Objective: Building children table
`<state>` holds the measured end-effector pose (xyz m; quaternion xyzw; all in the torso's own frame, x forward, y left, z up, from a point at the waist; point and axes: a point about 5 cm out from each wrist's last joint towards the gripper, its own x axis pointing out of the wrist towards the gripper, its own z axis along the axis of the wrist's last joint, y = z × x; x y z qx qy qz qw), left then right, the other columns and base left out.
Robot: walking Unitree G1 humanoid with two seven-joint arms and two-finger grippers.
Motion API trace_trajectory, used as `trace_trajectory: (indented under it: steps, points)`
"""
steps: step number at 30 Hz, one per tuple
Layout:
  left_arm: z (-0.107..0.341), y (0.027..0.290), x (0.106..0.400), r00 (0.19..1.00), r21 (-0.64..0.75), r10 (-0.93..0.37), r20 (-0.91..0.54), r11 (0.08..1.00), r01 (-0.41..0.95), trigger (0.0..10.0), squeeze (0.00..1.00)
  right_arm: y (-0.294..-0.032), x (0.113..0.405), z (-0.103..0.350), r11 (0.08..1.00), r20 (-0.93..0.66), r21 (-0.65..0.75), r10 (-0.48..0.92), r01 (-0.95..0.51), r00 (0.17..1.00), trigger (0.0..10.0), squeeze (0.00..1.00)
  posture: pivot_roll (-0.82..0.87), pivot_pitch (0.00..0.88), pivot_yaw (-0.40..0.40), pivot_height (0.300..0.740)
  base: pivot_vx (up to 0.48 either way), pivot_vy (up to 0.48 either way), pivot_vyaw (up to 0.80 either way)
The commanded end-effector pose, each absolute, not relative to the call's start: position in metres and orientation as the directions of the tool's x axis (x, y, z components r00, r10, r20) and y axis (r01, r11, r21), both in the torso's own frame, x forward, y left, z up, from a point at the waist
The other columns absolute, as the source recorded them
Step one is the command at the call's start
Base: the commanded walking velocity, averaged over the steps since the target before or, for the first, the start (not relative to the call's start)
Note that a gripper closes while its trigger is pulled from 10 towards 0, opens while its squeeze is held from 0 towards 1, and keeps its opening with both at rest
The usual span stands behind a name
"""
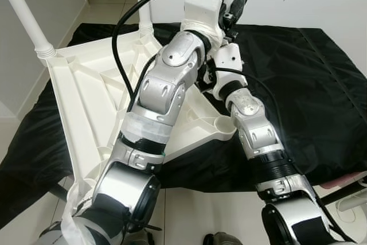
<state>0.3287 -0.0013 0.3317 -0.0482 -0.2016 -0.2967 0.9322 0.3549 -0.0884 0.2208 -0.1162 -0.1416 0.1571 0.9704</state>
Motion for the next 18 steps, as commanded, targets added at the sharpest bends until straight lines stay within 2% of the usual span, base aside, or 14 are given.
trace_trajectory:
  steps: [1,12,13,17,18]
  points:
    - [0.3372,-0.0028,0.3249,0.747,0.020,-0.513,0.424,0.829,0.558,10.0,0.00,-0.0865,0.3566,0.2229,0.927,0.244,-0.257,0.335,-0.272,0.910,0.0,0.00,-0.02,0.000,-0.001,0.740,0.000,0.000,0.00]
    - [0.3388,-0.0031,0.3243,0.744,0.032,-0.512,0.429,0.832,0.554,10.0,0.00,-0.0854,0.3580,0.2179,0.936,0.229,-0.224,0.321,-0.271,0.919,0.0,0.00,-0.01,0.000,0.001,0.740,0.000,0.000,0.00]
    - [0.3391,-0.0033,0.3241,0.743,0.033,-0.513,0.429,0.831,0.555,10.0,0.00,-0.0856,0.3584,0.2180,0.938,0.230,-0.226,0.312,-0.262,0.922,10.0,0.00,-0.01,0.000,0.001,0.740,0.000,0.000,0.00]
    - [0.3392,-0.0042,0.3239,0.740,0.016,-0.518,0.428,0.823,0.567,10.0,0.00,-0.0859,0.3594,0.2184,0.949,0.229,-0.195,0.288,-0.246,0.930,10.0,0.00,-0.01,0.000,0.001,0.740,0.000,0.000,0.00]
    - [0.3393,-0.0044,0.3235,0.736,0.004,-0.522,0.430,0.817,0.577,10.0,0.14,-0.0859,0.3597,0.2184,0.955,0.228,-0.172,0.278,-0.243,0.933,10.0,0.00,-0.01,0.000,0.001,0.740,0.000,0.000,0.00]
